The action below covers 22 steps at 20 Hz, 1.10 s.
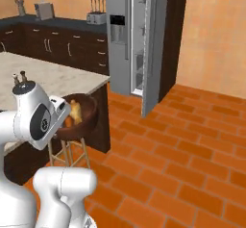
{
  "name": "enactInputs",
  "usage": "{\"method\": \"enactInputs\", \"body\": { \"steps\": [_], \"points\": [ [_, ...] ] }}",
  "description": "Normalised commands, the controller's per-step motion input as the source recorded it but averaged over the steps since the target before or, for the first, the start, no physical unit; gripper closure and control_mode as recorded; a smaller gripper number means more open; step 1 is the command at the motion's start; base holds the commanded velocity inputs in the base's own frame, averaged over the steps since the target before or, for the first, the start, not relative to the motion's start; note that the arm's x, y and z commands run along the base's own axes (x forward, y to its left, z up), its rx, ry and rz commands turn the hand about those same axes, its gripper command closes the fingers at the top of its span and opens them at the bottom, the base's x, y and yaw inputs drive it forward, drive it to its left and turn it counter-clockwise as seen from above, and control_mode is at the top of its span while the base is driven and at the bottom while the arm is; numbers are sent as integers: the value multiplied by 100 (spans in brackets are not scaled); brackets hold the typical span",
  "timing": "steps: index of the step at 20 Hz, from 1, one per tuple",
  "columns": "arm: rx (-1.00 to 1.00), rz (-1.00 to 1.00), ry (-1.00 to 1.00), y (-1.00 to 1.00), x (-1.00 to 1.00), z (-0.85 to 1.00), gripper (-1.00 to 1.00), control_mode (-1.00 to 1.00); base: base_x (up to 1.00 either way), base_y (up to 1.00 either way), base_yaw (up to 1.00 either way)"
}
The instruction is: Pick the chicken drumstick and carrot from their plates and place them in the bowl. Then put the bowl in the fridge.
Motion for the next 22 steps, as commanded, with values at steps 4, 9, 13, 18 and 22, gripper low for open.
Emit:
{"method": "enactInputs", "body": {
  "steps": [4, 9, 13, 18, 22],
  "points": [
    [0, 0, 0, 0, 0, 0, 100, 100, 83, -72, -29],
    [0, 0, 0, 0, 0, 0, 100, 100, 100, -99, 14],
    [0, 0, 0, 0, 0, 0, 100, 100, 100, -85, 21],
    [0, 0, 0, 0, 0, 0, 100, 100, 100, -46, 33],
    [0, 0, 0, 0, 0, 0, 100, 100, 100, -31, 43]
  ]
}}
